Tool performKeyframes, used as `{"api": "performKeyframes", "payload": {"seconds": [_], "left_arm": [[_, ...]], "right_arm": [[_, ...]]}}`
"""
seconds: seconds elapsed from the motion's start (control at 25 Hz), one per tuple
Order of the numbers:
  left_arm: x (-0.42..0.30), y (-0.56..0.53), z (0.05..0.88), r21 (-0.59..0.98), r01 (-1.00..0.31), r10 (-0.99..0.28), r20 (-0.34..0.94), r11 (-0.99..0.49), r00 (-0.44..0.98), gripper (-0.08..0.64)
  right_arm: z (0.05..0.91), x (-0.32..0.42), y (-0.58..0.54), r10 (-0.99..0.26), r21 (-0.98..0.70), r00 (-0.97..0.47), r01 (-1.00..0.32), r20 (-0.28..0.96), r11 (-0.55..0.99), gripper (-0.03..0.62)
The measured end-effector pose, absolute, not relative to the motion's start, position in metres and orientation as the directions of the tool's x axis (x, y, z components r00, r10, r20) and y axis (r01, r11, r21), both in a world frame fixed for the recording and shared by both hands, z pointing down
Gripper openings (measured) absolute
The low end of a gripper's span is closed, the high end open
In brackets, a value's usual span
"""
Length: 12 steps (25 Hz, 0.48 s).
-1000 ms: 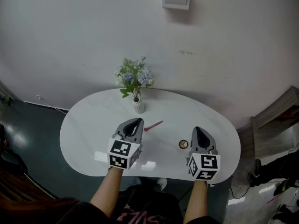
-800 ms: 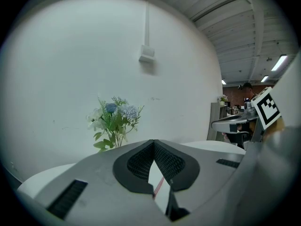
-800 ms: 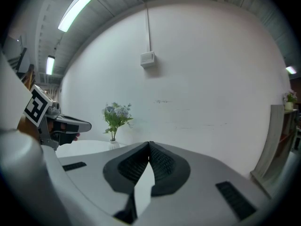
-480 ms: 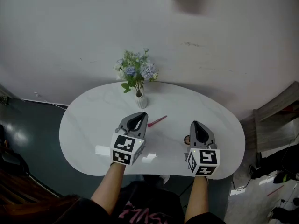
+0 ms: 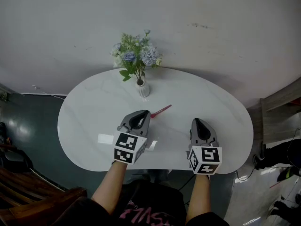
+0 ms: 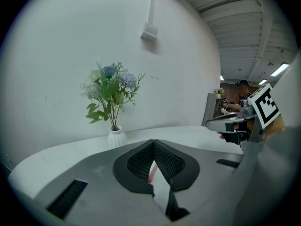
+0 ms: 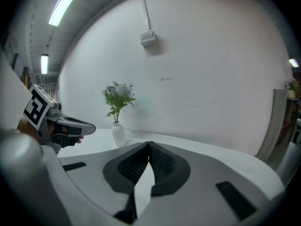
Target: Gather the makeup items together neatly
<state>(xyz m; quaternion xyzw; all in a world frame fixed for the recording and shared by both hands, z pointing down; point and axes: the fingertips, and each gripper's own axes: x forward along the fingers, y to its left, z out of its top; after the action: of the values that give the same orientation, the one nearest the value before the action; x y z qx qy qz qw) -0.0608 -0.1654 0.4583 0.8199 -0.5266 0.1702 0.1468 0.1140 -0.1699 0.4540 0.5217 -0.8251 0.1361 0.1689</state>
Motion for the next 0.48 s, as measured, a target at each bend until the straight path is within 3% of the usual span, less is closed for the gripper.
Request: {"api": "performKeyframes", "payload": {"seconds": [0.48], "left_arm": [[-0.060, -0.157, 0.506, 0.080, -0.904, -0.756, 0.521, -0.420, 0.397, 0.009]], "right_arm": [[0.496, 0.106, -0.161, -0.774, -0.073, -0.399, -0.905, 0.492, 0.419, 0.063]]}}
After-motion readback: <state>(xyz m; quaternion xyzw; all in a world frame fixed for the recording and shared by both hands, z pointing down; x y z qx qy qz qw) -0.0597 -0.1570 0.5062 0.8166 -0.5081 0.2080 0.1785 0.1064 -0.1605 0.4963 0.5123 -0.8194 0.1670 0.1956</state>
